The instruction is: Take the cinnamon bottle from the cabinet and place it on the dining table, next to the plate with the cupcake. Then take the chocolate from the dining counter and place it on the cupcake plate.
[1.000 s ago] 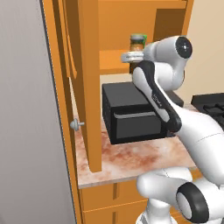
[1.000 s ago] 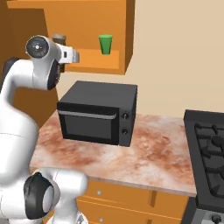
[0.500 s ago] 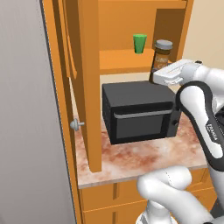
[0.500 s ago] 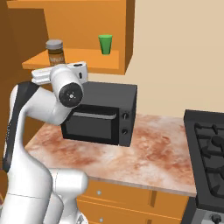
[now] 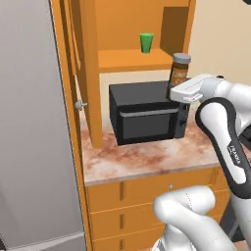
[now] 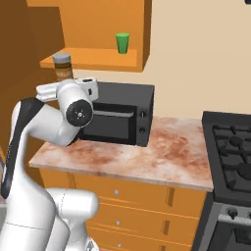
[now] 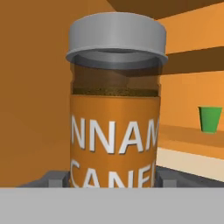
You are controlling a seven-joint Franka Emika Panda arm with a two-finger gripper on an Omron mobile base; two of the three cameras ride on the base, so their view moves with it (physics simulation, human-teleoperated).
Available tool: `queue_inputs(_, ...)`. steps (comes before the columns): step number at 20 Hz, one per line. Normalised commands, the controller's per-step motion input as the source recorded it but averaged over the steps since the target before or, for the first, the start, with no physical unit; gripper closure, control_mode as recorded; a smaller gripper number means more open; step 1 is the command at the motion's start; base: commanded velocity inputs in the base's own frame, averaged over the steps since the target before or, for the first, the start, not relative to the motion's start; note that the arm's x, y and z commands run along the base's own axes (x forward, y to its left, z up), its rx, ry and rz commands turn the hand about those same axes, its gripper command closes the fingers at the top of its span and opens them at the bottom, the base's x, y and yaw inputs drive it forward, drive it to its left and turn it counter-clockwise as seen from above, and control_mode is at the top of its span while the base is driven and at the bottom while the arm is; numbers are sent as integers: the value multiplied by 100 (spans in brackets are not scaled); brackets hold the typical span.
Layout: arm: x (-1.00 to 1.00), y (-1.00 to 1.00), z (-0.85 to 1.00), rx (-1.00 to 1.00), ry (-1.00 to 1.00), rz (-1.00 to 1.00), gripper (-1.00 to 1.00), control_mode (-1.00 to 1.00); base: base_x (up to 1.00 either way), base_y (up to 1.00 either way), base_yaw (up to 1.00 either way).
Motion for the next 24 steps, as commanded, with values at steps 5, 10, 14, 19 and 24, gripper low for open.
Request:
queue_inputs(5, 0, 0, 0, 0, 0, 0, 100, 100, -75, -26, -53)
queue_inputs(10, 0, 0, 0, 0, 0, 0, 100, 100, -24, -18, -76)
queue_inputs(14, 0, 0, 0, 0, 0, 0, 100, 100, -8, -24, -78)
queue_inputs(19, 0, 0, 0, 0, 0, 0, 100, 100, -2, -40, -76)
queue_inputs(24, 0, 0, 0, 0, 0, 0, 100, 100, 0, -51, -76)
